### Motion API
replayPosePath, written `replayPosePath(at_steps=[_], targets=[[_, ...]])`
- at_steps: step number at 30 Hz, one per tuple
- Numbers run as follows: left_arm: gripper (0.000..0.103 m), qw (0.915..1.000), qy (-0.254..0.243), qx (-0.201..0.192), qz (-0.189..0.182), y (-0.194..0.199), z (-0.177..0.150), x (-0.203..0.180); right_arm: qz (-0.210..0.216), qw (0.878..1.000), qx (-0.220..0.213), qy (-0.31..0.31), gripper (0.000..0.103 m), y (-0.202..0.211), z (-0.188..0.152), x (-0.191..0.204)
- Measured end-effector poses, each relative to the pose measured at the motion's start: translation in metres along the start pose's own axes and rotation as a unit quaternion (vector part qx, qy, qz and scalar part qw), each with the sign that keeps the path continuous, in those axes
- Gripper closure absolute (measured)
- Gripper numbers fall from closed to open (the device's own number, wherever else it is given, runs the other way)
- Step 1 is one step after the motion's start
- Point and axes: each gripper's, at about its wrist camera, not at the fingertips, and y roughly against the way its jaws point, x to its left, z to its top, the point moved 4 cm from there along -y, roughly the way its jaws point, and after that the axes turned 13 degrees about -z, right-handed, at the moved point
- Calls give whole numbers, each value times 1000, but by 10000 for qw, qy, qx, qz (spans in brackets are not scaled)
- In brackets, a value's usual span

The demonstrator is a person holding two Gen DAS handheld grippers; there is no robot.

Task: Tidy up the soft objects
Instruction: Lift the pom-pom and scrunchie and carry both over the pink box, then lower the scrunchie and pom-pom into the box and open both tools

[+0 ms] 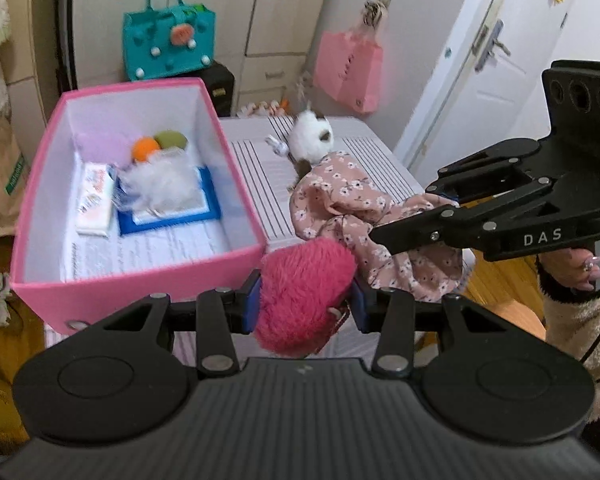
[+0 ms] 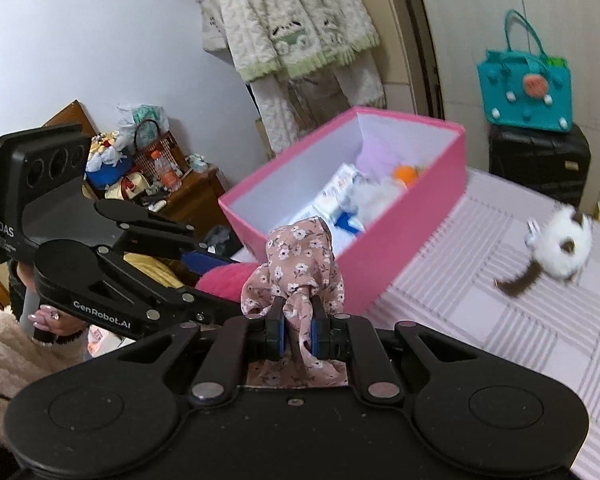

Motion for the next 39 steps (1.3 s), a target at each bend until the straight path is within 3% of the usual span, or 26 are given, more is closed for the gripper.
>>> replayPosePath(at_steps=[10, 17, 20, 25, 30, 37, 39], targets=[[60, 9969, -163, -637, 440, 17, 33, 46, -99, 9983, -512, 278, 89, -27, 55, 11], [60, 9892, -347, -877, 1123, 2, 46, 85, -324, 9967, -674, 311, 89, -70, 87, 5], [60, 9881, -410, -785, 1260, -8, 50, 100, -689, 9938, -770, 403, 89, -90, 97, 2], [60, 9947, -29, -454, 917, -28, 50, 128, -1143, 9885, -865, 476, 89, -116, 116, -9], [59, 9937, -60, -178, 1101, -49, 46, 143, -1701, 9779, -983, 713, 89, -137, 135, -18], [55, 9919, 49, 112, 1262, -54, 40, 158, -2018, 9743, -479, 883, 86, -181, 137, -27], [55, 9882, -79, 84, 1530, -50, 39, 155, -2130, 9716, -342, 968, 85, -190, 134, -27]])
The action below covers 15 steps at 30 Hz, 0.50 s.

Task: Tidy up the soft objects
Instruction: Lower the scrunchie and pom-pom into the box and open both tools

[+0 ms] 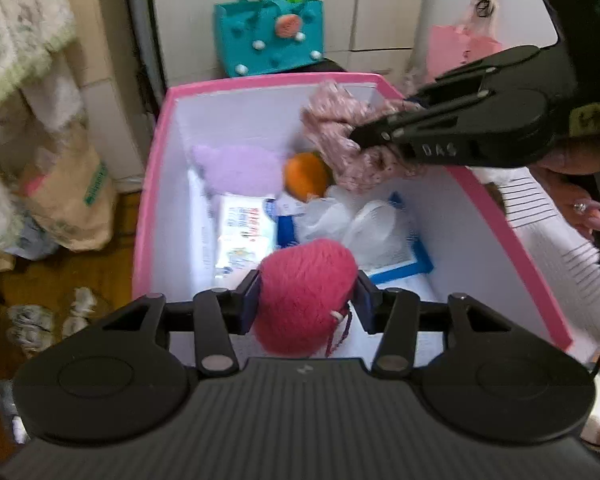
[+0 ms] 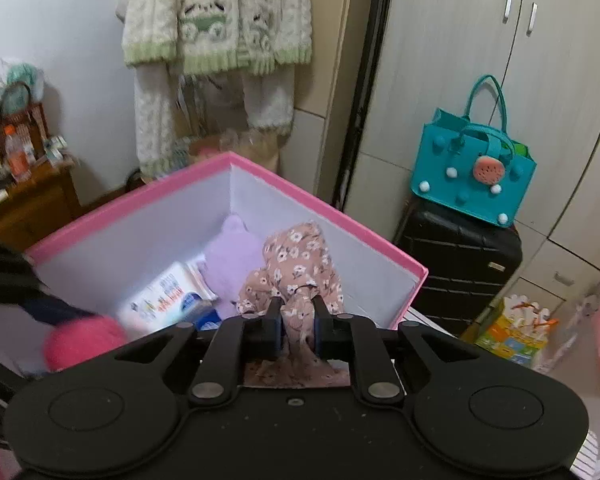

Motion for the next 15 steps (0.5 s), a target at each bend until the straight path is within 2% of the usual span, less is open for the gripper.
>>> replayPosePath(at_steps=[3, 6, 7, 8, 15], targets=[[54, 9999, -95, 15, 41, 3, 0, -2, -145, 9998, 101, 119, 78, -6, -3, 3], [53, 10000, -45, 2, 66, 5, -2, -1, -73, 9999, 97, 36, 65, -3, -1, 1], [49, 9999, -33, -36, 131, 7, -2, -2, -39, 10000, 61, -28, 62, -1, -1, -1], [46, 9998, -22, -82, 192, 9, -2, -2, 0, 9999, 26, -106, 62, 3, 0, -3], [44, 9992, 7, -279, 288, 25, 0, -6, 438, 9968, -9, -667, 62, 28, -4, -19]])
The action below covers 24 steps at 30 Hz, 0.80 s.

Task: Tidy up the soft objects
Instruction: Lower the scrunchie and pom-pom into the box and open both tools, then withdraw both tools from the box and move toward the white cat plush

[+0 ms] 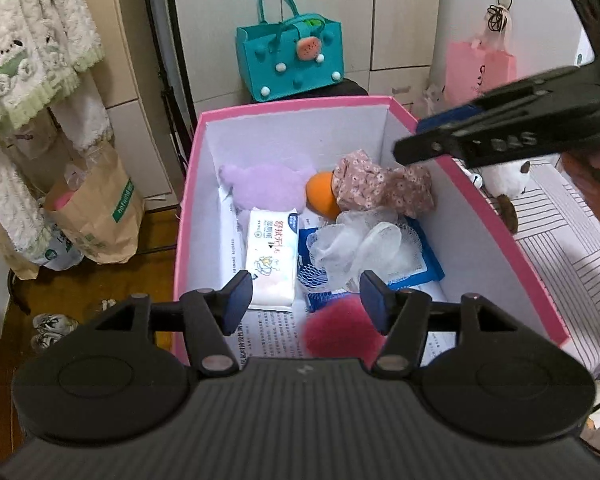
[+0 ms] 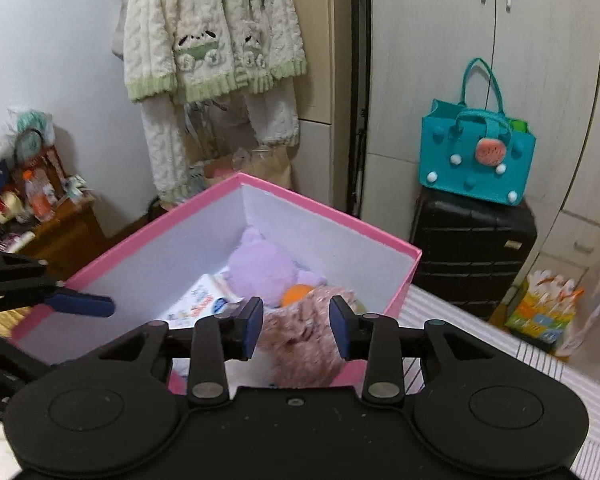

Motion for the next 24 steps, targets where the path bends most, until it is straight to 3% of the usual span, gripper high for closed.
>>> replayPosePath(at_steps=[10, 24], targets=[[40, 9998, 78, -166, -22, 30, 2, -16, 477, 9985, 80, -274, 61, 42, -15, -4], [40, 9995, -143, -31, -270, 80, 5, -55, 1062, 9941, 40, -222, 61, 118, -34, 1]])
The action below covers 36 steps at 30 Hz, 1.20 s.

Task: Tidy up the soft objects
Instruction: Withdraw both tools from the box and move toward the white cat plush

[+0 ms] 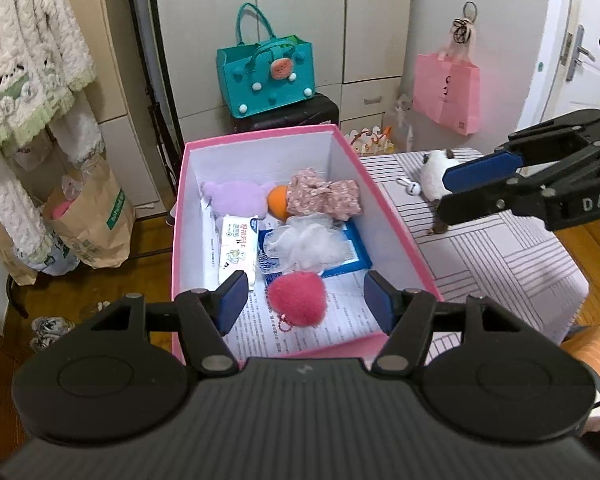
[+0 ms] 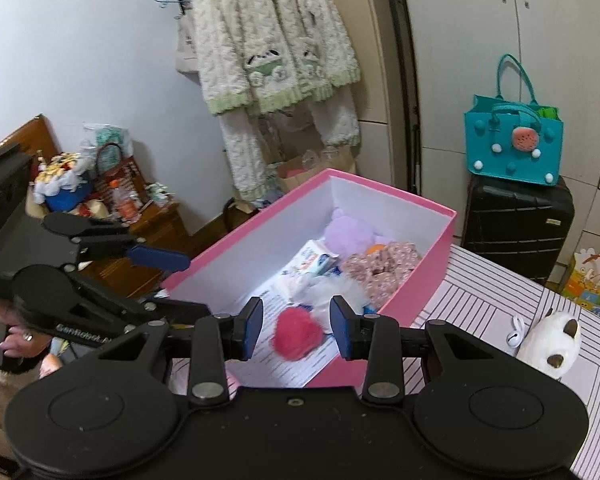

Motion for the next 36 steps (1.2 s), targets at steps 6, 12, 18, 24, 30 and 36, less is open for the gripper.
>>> replayPosePath(at_steps=[6, 12, 18, 24, 30, 36], targets=[[38, 9988, 47, 193, -441, 17, -4, -20, 226, 9997, -58, 96, 60, 33, -11, 7], [35, 9983, -227, 208, -504, 30, -14, -47, 264, 9995, -83, 152, 58, 62, -28, 8], [32, 9957, -513, 359, -678, 29, -26, -76, 255, 9996, 4, 84, 57, 79, -51, 0], [30, 9934, -728, 510, -727, 23, -33, -99, 69, 9999, 81, 16, 56, 91, -78, -12], [28, 9886, -933, 696, -956, 4, -41, -112, -41, 9997, 171, -147, 55, 98, -108, -32], [27, 9856, -1103, 697, -1074, -20, -45, -125, -214, 9990, 283, -285, 53, 95, -131, -56]])
